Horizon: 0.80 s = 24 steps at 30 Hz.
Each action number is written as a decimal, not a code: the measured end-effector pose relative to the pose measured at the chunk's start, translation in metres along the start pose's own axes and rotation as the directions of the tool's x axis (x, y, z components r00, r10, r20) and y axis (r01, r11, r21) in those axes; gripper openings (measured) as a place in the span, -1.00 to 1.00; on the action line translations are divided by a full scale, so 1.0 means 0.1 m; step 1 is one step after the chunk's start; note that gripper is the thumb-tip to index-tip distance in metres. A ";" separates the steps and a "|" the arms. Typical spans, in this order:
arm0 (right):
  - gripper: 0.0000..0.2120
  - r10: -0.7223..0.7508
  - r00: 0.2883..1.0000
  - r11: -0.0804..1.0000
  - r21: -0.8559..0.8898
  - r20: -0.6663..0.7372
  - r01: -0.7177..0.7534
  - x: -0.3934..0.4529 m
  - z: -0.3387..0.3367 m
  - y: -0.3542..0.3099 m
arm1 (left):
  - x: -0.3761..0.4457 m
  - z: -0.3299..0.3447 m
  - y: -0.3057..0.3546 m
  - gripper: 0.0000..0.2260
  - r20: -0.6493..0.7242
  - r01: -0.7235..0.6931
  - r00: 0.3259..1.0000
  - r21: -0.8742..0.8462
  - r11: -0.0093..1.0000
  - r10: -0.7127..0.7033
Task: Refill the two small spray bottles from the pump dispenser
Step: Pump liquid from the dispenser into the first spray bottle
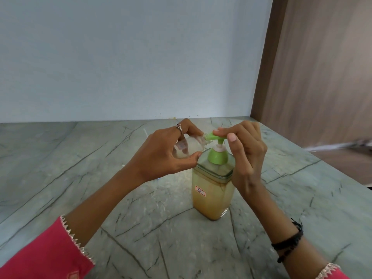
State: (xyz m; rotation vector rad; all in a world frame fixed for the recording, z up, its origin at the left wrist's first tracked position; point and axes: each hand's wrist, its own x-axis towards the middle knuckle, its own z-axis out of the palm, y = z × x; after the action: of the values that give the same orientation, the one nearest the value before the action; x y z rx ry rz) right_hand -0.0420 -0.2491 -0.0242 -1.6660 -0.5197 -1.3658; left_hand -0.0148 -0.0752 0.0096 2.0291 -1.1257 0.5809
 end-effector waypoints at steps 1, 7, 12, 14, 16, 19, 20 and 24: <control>-0.73 0.007 1.000 1.000 0.004 -0.004 -0.007 0.00 0.00 0.00 | 0.00 0.00 0.00 -0.70 -0.001 0.000 1.000 -0.006 1.000 0.000; -0.59 0.075 0.997 0.997 -0.025 -0.004 -0.075 0.01 0.00 -0.03 | -0.03 0.03 -0.01 -0.73 0.019 -0.011 1.000 -0.014 1.000 0.011; -0.63 0.048 0.999 0.998 -0.032 -0.012 -0.048 -0.01 -0.01 -0.02 | -0.02 0.04 -0.03 -0.74 0.024 0.009 1.000 -0.006 1.000 -0.009; -0.68 0.032 0.999 0.999 -0.021 -0.019 -0.032 -0.01 0.00 -0.02 | -0.02 0.03 -0.04 -0.73 0.020 0.012 1.000 -0.011 1.000 -0.011; -0.72 0.028 0.999 1.000 0.000 -0.023 -0.028 0.00 0.02 -0.01 | -0.01 0.02 -0.04 -0.71 0.019 0.019 1.000 -0.018 1.000 -0.018; -0.75 0.039 0.999 0.999 0.017 -0.007 -0.039 -0.02 0.02 0.00 | 0.00 0.01 -0.03 -0.69 0.012 0.015 1.000 -0.027 1.000 -0.015; -0.78 0.050 0.999 0.998 0.026 0.002 -0.050 -0.04 0.01 0.00 | 0.00 0.01 -0.02 -0.70 0.009 0.012 1.000 -0.032 0.999 -0.011; -0.82 0.053 0.992 0.995 0.079 0.114 -0.062 -0.11 -0.02 0.06 | 0.01 0.00 -0.01 -0.71 0.009 -0.013 1.000 -0.037 0.999 0.013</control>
State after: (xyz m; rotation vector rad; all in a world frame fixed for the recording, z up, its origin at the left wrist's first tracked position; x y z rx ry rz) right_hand -0.0425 -0.2516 -0.0367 -1.6841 -0.5798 -1.1991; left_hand -0.0140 -0.0749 0.0099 1.9968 -1.1480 0.5537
